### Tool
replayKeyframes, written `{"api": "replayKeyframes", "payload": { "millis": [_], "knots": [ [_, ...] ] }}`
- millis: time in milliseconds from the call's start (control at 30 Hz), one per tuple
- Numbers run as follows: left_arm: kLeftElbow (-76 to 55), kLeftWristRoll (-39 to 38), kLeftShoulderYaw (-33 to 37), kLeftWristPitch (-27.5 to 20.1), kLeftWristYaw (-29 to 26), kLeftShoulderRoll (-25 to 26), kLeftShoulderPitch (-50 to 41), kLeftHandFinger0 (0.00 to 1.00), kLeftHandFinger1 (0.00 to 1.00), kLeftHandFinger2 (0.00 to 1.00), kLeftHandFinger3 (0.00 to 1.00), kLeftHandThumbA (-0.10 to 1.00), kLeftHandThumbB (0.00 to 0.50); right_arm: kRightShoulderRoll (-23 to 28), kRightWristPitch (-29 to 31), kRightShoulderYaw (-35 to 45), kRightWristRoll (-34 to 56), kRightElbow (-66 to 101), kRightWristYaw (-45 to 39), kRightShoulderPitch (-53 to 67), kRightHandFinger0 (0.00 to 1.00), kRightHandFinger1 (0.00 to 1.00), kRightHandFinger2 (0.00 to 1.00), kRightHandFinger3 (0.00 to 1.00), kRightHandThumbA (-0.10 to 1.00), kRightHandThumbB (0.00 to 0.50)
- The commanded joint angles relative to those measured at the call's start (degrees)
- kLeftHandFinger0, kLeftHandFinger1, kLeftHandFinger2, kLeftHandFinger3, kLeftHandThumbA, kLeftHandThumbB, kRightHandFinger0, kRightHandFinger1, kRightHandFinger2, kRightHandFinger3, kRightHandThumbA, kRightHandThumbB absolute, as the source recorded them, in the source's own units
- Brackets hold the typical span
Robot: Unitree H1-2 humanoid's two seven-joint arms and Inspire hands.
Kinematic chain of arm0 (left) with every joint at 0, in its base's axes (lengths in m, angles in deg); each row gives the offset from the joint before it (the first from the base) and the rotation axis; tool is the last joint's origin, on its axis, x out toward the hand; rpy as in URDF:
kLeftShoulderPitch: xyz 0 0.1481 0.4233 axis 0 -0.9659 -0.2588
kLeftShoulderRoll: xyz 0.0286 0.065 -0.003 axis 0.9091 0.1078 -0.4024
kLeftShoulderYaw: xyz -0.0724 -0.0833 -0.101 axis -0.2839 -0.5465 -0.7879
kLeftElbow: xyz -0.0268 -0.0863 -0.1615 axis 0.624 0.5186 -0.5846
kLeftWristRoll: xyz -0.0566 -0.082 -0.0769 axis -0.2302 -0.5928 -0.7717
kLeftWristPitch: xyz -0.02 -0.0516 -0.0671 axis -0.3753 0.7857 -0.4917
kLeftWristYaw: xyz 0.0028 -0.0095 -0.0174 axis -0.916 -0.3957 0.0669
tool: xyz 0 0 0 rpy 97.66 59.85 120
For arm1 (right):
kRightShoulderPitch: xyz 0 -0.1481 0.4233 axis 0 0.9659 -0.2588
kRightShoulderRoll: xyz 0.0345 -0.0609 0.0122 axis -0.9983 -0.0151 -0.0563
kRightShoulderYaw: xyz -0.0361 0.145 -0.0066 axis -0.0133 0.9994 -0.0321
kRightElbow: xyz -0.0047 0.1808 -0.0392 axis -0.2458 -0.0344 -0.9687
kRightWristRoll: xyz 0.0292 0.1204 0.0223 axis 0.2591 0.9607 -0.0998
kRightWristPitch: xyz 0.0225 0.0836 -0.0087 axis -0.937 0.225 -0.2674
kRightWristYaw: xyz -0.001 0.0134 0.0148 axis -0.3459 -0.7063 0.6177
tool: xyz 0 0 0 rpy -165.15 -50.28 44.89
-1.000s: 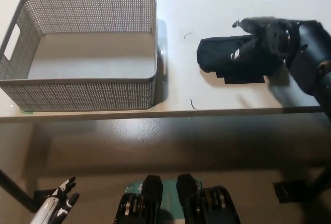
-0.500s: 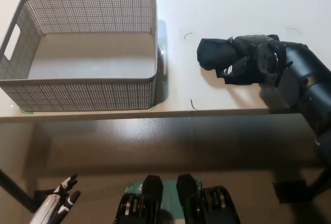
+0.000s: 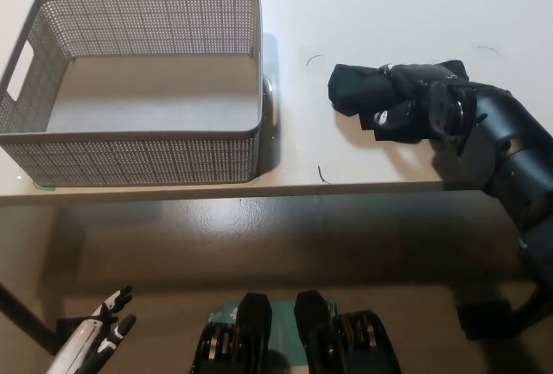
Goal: Use the right hand to pick up the pencil case on the right hand side and put it into a grey container on the left side
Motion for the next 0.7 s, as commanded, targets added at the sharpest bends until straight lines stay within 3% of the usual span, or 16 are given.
{"api": "replayKeyframes", "payload": {
  "millis": [0, 33, 67, 133, 267, 367, 400, 500, 667],
  "knots": [
    [-0.96, -0.65, -0.37, -2.5, 0.39, 1.55, 1.05, 1.0, 1.0, 1.0, 1.0, 1.0, 0.361, -0.58, 3.19, -0.2, -0.48, -1.25, 17.32, 2.28, 0.02, 0.17, 0.35, 0.42, -0.09, 0.211],
    [-0.94, -0.74, -0.4, -2.57, 0.4, 1.53, 1.04, 1.0, 1.0, 1.0, 1.0, 1.0, 0.358, -0.46, 3.92, 0.47, 0.08, -1.23, 19.18, 2.59, 0.0, 0.21, 0.51, 0.41, -0.1, 0.208],
    [-0.79, -0.77, -0.46, -2.72, 0.33, 1.54, 1.21, 1.0, 1.0, 1.0, 1.0, 1.0, 0.358, -0.36, 4.61, 1.01, 0.59, -1.17, 20.42, 2.61, 0.0, 0.33, 0.72, 0.53, -0.1, 0.193],
    [-0.54, -0.54, -0.41, -2.89, 0.22, 1.57, 1.37, 1.0, 1.0, 1.0, 1.0, 1.0, 0.36, -0.11, 5.64, 1.57, 1.24, -1.0, 21.47, 2.6, 0.03, 0.46, 0.87, 0.67, -0.1, 0.202],
    [-0.24, -1.13, -0.45, -3.14, 0.53, 1.53, 1.52, 1.0, 1.0, 1.0, 1.0, 1.0, 0.342, 0.35, 7.58, 1.57, 0.98, -0.68, 24.82, 2.7, 0.01, 0.42, 0.76, 0.52, -0.1, 0.207],
    [-0.29, -1.45, -0.51, -2.75, 0.66, 1.33, 1.53, 1.0, 1.0, 1.0, 1.0, 1.0, 0.375, 0.48, 8.44, 1.14, 0.51, -0.69, 26.73, 2.76, 0.0, 0.41, 0.82, 0.64, -0.1, 0.191],
    [-0.52, -1.41, -0.56, -2.67, 0.59, 1.33, 1.39, 1.0, 1.0, 1.0, 1.0, 1.0, 0.368, 0.44, 8.74, 0.97, 0.36, -0.61, 27.29, 2.84, 0.0, 0.42, 0.84, 0.7, -0.1, 0.189],
    [-0.26, -1.95, -0.59, -3.07, 0.84, 1.29, 1.33, 1.0, 1.0, 1.0, 1.0, 1.0, 0.341, 0.42, 9.5, 1.1, 0.6, -0.5, 28.0, 2.99, 0.0, 0.38, 0.79, 0.65, -0.1, 0.201],
    [0.34, -1.57, -0.57, -3.53, 0.48, 1.3, 1.41, 1.0, 1.0, 1.0, 1.0, 1.0, 0.329, 0.67, 11.36, 1.38, 0.91, -0.03, 30.31, 2.76, 0.0, 0.38, 0.83, 0.86, -0.1, 0.171]
  ]
}}
